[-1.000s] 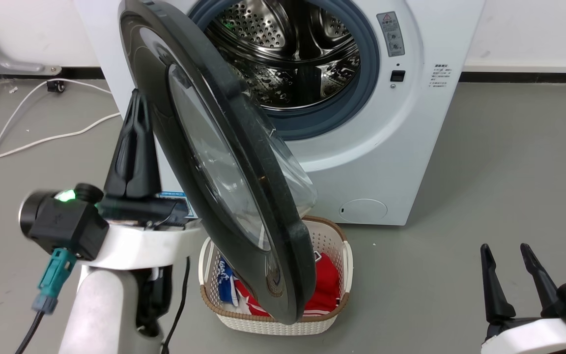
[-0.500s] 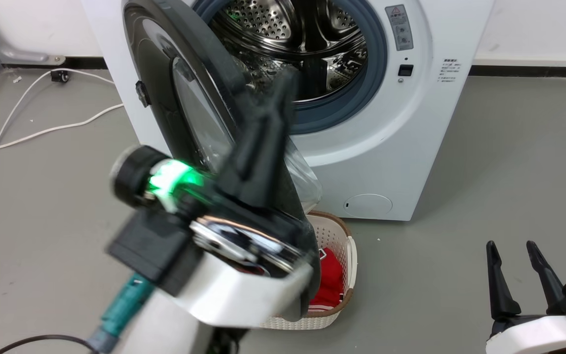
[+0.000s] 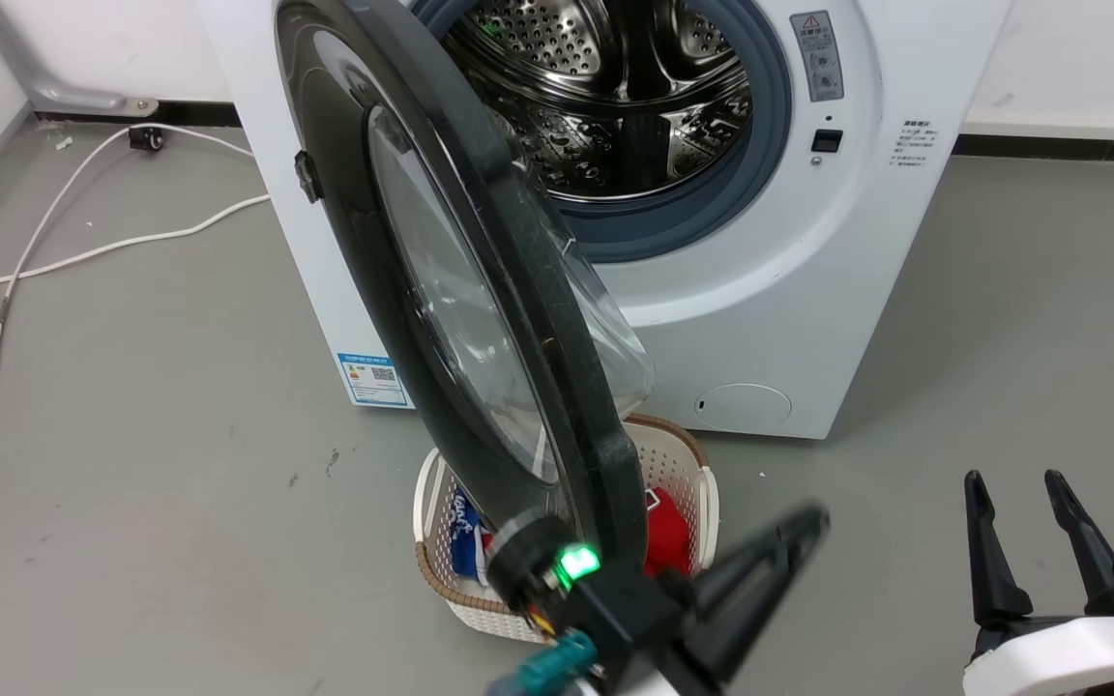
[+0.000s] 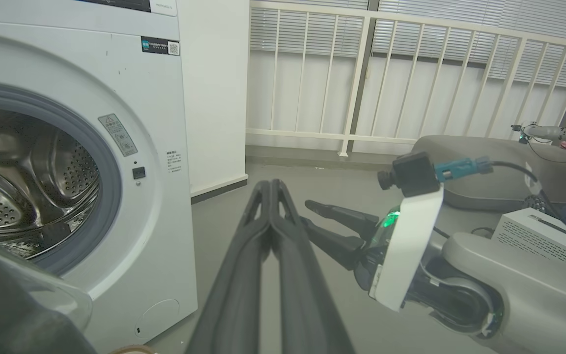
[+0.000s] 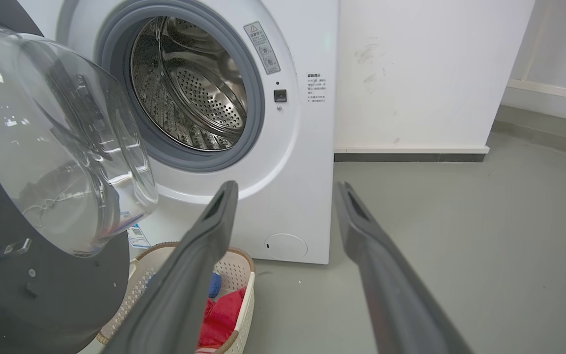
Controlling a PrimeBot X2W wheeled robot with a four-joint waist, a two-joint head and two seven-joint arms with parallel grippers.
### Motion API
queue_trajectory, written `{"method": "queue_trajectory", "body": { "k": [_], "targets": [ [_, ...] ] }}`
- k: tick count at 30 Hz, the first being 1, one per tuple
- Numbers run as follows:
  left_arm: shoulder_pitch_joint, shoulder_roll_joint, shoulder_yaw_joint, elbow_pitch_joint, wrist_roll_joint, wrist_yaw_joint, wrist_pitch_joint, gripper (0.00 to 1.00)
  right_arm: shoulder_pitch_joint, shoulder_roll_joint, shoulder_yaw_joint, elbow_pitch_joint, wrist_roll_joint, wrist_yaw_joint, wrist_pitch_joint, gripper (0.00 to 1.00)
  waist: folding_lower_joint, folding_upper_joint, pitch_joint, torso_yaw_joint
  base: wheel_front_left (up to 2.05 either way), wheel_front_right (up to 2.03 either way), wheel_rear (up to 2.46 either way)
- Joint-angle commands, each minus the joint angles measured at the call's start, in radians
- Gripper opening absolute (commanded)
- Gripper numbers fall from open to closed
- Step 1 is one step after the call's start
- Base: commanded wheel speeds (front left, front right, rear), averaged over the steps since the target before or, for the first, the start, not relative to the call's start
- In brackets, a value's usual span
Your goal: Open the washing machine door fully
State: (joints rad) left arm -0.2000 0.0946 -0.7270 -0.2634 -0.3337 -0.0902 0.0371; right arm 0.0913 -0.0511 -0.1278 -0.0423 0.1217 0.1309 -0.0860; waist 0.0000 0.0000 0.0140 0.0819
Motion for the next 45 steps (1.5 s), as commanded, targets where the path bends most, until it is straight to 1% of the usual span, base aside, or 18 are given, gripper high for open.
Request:
{"method": "queue_trajectory", "body": {
  "k": [1,3,5,7,11,23,28,33,36,42,45],
  "targets": [
    [0.020,0.010,-0.019,0.031,-0.003,-0.006,0.010,0.00,-0.014,0.001,0.000,-0.006,-0.008,0.000,0.003,1.00,0.0000,0.0000,-0.001,-0.001,0.00,0.00,0.00],
    [0.034,0.019,-0.031,0.086,-0.002,-0.006,0.015,0.00,-0.016,0.001,0.005,-0.009,-0.014,0.000,0.005,1.00,0.0000,0.0000,0.000,-0.004,0.00,0.00,0.00],
    [0.042,0.024,-0.029,0.144,0.004,0.004,0.012,0.00,-0.017,0.001,0.011,-0.010,-0.016,0.000,0.007,1.00,0.0000,0.0000,0.000,-0.010,0.00,0.00,0.00],
    [0.033,0.030,-0.015,0.197,0.012,0.021,0.003,0.00,-0.015,0.001,0.014,-0.011,-0.015,0.000,0.008,1.00,0.0000,0.0000,-0.002,-0.016,0.00,0.00,0.00],
    [0.012,0.021,0.021,0.272,0.008,0.051,-0.023,0.00,-0.008,0.001,0.014,-0.011,-0.010,0.000,0.011,1.00,0.0000,0.0000,-0.005,-0.025,0.00,0.00,0.00],
    [-0.044,0.022,0.098,0.380,0.004,0.114,-0.068,0.00,-0.005,0.001,0.011,-0.005,-0.001,0.000,0.016,1.00,0.0000,0.0000,-0.010,-0.039,0.00,0.00,0.00],
    [-0.025,0.037,0.120,0.376,-0.006,0.134,-0.070,0.00,-0.004,0.001,0.002,-0.002,-0.002,0.000,0.015,1.00,0.0000,0.0000,-0.013,-0.033,0.00,0.00,0.00],
    [0.015,0.066,0.140,0.341,-0.018,0.162,-0.059,0.00,-0.011,0.001,-0.006,0.004,0.000,0.000,0.007,1.00,0.0000,0.0000,-0.017,-0.017,0.00,0.00,0.00],
    [0.038,0.078,0.142,0.296,-0.021,0.171,-0.048,0.00,-0.013,0.001,-0.010,-0.001,-0.005,0.000,0.000,1.00,0.0000,0.0000,-0.015,0.003,0.00,0.00,0.00],
    [0.082,0.113,0.164,0.215,-0.024,0.208,-0.025,0.00,-0.024,0.001,-0.008,-0.004,-0.016,0.000,-0.007,1.00,0.0000,0.0000,-0.013,0.046,0.00,0.00,0.00],
    [0.104,0.121,0.171,0.159,-0.026,0.222,-0.027,0.00,-0.024,0.001,-0.009,-0.005,-0.036,0.000,-0.004,1.00,0.0000,0.0000,-0.014,0.072,0.00,0.00,0.00]
  ]
}}
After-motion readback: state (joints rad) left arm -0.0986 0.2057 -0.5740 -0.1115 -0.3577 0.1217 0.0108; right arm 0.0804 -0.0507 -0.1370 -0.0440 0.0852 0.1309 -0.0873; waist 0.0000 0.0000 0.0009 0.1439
